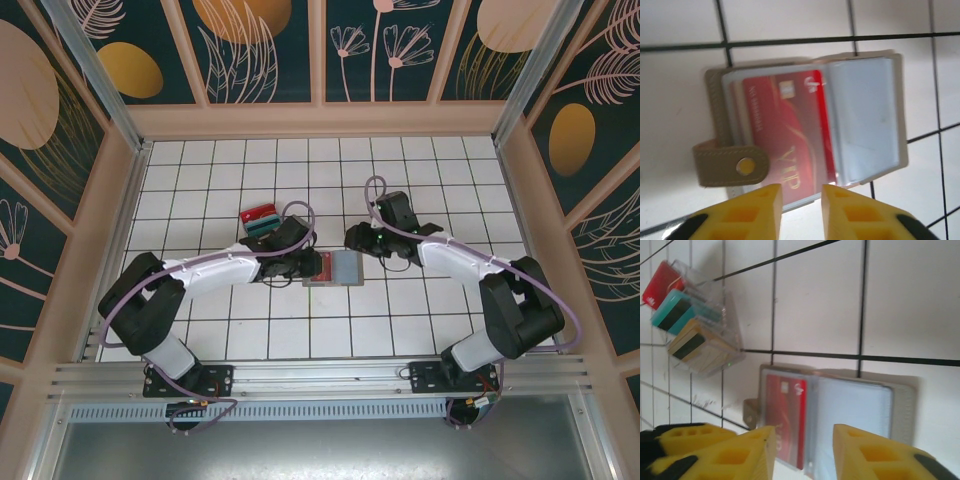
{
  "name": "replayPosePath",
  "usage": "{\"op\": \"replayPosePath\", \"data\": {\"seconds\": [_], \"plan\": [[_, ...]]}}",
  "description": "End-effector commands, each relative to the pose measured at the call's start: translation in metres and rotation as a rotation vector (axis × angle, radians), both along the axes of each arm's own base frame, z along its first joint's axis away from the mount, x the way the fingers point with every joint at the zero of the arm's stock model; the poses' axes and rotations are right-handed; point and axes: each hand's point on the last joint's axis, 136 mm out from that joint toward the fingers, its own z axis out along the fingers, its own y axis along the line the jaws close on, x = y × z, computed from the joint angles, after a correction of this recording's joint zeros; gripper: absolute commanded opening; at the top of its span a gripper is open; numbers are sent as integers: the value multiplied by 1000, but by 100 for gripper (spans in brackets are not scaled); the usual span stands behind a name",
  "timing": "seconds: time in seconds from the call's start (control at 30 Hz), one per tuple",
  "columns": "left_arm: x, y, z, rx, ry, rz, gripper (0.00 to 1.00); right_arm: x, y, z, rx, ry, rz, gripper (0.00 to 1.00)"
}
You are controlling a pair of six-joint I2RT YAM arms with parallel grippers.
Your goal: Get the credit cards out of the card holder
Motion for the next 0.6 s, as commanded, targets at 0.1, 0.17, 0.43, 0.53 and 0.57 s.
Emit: {"op": "replayPosePath", "data": {"seconds": [0.1,0.17,0.43,0.53,0.57], "plan": [[0,5,-17,17,17,6,16,-8,30,-1,130,65,64,22],[0,5,-21,18,21,7,15,-11,36,-5,159,93,84,21],[0,10,-31,43,29,19,14,-18,45,-31,183,189,110,19],[3,14,-32,57,21,29,14,-18,46,-40,177,217,108,18],[5,17,-32,61,18,38,14,-18,45,-43,173,225,104,18]]}}
